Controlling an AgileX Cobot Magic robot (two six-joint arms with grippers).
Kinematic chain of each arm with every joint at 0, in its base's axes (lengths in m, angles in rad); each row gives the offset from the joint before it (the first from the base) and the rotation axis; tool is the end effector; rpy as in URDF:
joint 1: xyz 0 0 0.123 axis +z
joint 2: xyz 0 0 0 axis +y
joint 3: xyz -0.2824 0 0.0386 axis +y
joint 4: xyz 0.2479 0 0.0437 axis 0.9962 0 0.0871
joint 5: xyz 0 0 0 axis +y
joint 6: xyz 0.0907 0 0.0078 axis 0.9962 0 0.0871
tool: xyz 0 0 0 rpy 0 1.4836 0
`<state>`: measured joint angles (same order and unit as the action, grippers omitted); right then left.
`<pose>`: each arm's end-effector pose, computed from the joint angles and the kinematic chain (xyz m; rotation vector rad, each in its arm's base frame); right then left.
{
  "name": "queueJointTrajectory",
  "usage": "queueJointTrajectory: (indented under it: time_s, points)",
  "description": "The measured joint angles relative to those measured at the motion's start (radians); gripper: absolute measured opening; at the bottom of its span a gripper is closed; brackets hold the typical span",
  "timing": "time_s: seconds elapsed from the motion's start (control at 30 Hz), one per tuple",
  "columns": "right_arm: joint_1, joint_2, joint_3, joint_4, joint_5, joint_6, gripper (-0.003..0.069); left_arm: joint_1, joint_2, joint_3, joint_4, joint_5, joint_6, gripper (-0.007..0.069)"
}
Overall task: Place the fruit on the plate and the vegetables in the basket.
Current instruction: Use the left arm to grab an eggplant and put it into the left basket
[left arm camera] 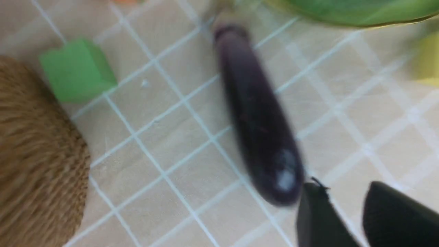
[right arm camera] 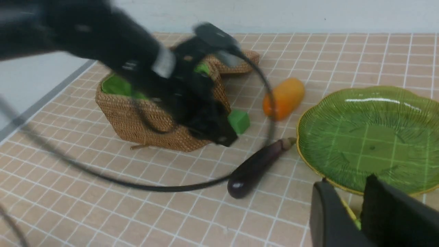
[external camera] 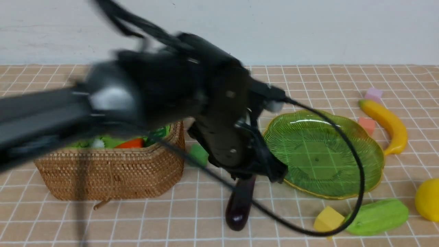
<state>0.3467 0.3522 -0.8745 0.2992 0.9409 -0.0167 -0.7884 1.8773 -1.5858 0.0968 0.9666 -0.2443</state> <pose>0.0166 0.0291 0.3911 -0.3419 1.8810 0.5732 0.2924 -0.2838 0.2676 0.7889 2.6293 -0.1662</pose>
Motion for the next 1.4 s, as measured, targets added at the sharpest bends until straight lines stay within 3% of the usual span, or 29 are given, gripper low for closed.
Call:
queueJointTrajectory:
  time_s: [0.13,0.27,0.4,0.73,0.8,0.9,1.07,1.13,1.23,1.33,1.4]
  points:
    - [0.000,0.000,0.000,0.006,0.059,0.000,0.0183,0.021,0.182,-0.090,0.022,0.026,-0.011,0.0431]
    - [0.000,0.000,0.000,0.014,0.082,0.002,0.0185,0.027,0.275,-0.121,0.054,0.016,-0.013,0.0479]
    - [0.000,0.000,0.000,0.021,0.090,0.002,0.0190,0.027,0.311,-0.128,0.067,0.016,-0.016,0.0409]
    - [0.000,0.000,0.000,0.031,0.071,0.002,0.0195,0.027,0.185,-0.164,0.123,0.222,0.006,0.0411]
    - [0.000,0.000,0.000,0.031,0.062,0.002,0.0197,0.032,0.049,-0.176,0.192,0.238,0.148,0.0411]
    - [0.000,0.000,0.000,0.024,0.035,-0.001,0.0202,0.084,-0.091,-0.169,0.232,0.251,0.456,0.0411]
    - [0.000,0.000,0.000,0.014,-0.023,-0.062,0.0208,0.323,-0.178,-0.167,0.135,0.276,0.978,0.0411]
    - [0.000,0.000,0.000,0.014,-0.047,-0.074,0.0210,0.400,-0.166,-0.161,0.066,0.273,1.071,0.0411]
    - [0.000,0.000,0.000,0.014,-0.094,-0.079,0.0212,0.503,-0.127,-0.158,-0.023,0.243,1.115,0.0411]
    - [0.000,0.000,0.000,0.015,-0.124,-0.080,0.0214,0.545,-0.096,-0.157,-0.023,0.234,1.122,0.0424]
    - [0.000,0.000,0.000,0.015,-0.135,-0.080,0.0214,0.553,-0.088,-0.156,-0.004,0.227,1.122,0.0480]
